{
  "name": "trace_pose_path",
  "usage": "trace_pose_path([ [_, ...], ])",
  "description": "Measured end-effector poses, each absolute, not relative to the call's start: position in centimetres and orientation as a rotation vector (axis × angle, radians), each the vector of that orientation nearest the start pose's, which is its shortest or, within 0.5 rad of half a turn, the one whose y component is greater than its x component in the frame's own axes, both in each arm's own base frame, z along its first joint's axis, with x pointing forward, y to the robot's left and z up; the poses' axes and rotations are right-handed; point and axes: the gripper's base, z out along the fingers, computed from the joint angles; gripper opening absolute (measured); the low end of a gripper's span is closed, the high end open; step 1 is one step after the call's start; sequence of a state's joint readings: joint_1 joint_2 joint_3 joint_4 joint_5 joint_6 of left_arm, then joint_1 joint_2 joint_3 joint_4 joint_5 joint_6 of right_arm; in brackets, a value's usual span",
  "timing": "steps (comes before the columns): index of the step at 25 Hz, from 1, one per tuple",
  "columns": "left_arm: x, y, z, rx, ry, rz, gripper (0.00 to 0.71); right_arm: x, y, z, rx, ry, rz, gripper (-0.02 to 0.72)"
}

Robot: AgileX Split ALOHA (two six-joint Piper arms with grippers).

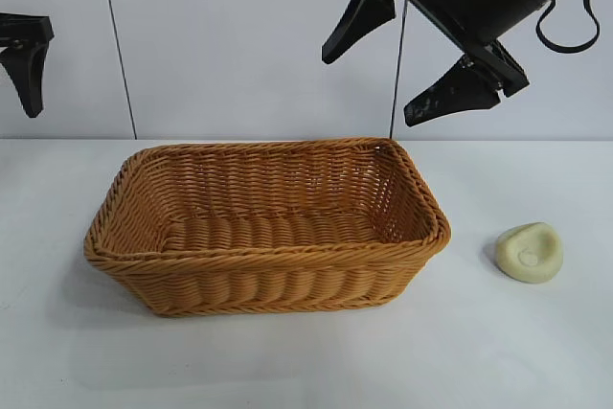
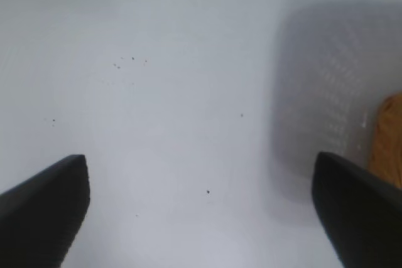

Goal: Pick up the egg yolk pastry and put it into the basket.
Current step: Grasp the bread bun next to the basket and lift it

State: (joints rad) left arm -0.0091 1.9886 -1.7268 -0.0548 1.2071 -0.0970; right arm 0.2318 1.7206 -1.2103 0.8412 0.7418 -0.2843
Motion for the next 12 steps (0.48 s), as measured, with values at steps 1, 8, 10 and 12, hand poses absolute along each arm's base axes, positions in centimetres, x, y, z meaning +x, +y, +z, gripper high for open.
trace_pose_path([
  [1, 41.2, -0.8, 26.2, -0.143, 2.937, -0.093, 0.692, 34.2, 12.8, 24.9, 0.009, 2.598, 0.915, 0.697],
  [8, 32.3, -0.9, 30.4, -0.072, 2.909, -0.092, 0.692, 34.2, 12.8, 24.9, 0.009, 2.598, 0.915, 0.697],
  [10, 29.0, -0.8, 30.7, -0.059, 2.915, -0.091, 0.692, 34.2, 12.8, 24.9, 0.009, 2.598, 0.915, 0.697],
  [12, 25.7, -0.8, 31.0, -0.056, 2.903, -0.091, 0.692, 34.2, 12.8, 24.9, 0.009, 2.598, 0.915, 0.697],
])
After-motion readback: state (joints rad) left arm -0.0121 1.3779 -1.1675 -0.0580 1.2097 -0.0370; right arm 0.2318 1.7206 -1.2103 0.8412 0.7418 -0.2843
